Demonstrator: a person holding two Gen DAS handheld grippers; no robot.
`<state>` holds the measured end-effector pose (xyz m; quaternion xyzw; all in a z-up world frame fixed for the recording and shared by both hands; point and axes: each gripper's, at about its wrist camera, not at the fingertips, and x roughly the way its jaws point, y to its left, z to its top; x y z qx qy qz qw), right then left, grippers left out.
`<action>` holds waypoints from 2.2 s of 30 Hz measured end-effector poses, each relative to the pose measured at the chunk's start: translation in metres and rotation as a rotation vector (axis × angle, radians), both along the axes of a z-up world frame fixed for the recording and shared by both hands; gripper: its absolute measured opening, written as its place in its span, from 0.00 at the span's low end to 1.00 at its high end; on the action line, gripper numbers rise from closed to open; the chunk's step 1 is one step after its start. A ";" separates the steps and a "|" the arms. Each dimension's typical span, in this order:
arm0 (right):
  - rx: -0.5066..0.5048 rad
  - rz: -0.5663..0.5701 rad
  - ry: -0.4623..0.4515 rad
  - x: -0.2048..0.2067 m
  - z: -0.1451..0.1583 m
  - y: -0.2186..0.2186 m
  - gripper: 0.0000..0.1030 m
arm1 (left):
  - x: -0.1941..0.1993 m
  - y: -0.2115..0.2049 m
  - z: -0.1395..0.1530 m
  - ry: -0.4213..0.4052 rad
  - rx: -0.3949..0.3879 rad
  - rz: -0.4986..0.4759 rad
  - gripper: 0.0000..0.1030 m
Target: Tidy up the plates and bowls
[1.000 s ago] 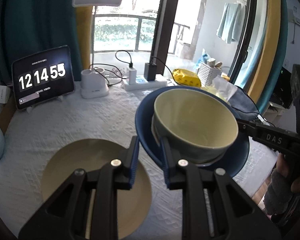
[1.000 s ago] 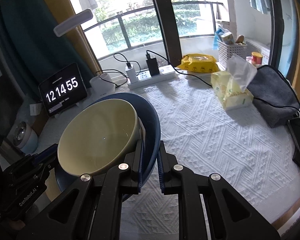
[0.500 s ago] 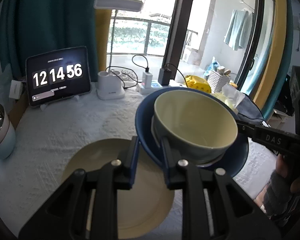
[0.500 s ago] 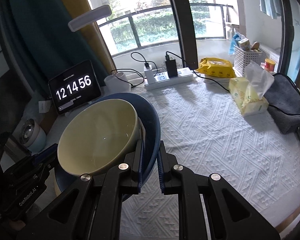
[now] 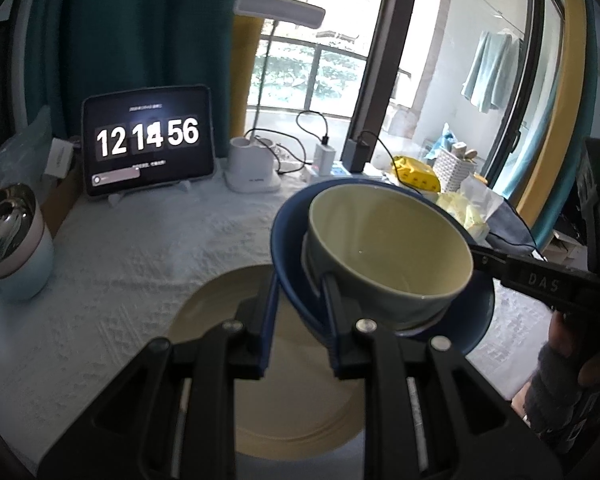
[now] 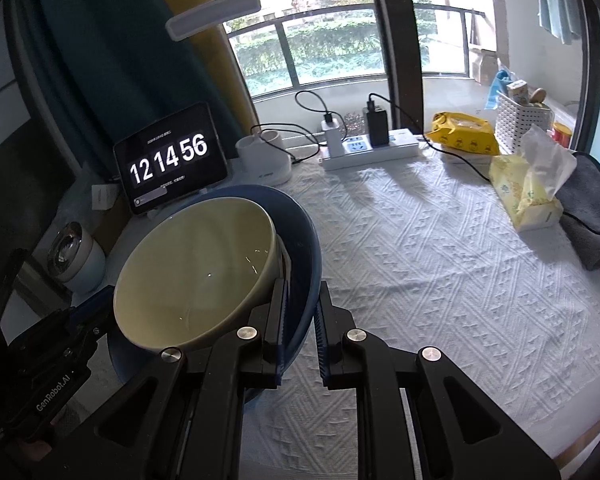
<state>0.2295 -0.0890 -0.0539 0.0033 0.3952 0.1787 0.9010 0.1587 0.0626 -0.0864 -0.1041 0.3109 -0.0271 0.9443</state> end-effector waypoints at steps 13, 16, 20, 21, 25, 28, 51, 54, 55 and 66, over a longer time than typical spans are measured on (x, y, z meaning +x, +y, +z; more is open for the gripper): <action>-0.019 0.037 0.013 -0.009 -0.010 0.031 0.16 | -0.018 0.025 -0.011 0.008 -0.016 0.039 0.20; -0.025 0.046 0.020 -0.010 -0.014 0.037 0.16 | -0.021 0.030 -0.015 0.015 -0.018 0.048 0.20; -0.023 0.053 0.029 -0.010 -0.020 0.043 0.16 | -0.022 0.034 -0.020 0.024 -0.013 0.055 0.20; -0.021 0.055 0.031 -0.010 -0.022 0.044 0.16 | -0.023 0.035 -0.021 0.027 -0.012 0.056 0.20; -0.017 0.059 0.045 -0.009 -0.029 0.047 0.16 | -0.024 0.038 -0.027 0.041 -0.010 0.062 0.20; -0.020 0.063 0.056 -0.009 -0.034 0.049 0.16 | -0.023 0.039 -0.032 0.051 -0.013 0.068 0.20; 0.002 0.073 0.076 -0.005 -0.049 0.059 0.16 | -0.024 0.047 -0.035 0.051 0.028 0.090 0.20; 0.001 0.074 0.075 -0.004 -0.049 0.058 0.16 | -0.022 0.046 -0.035 0.057 0.033 0.088 0.21; 0.004 0.071 0.078 -0.004 -0.049 0.058 0.16 | -0.022 0.047 -0.035 0.056 0.035 0.084 0.22; -0.049 0.074 0.055 -0.004 -0.046 0.058 0.19 | -0.018 0.041 -0.034 0.061 0.110 0.089 0.24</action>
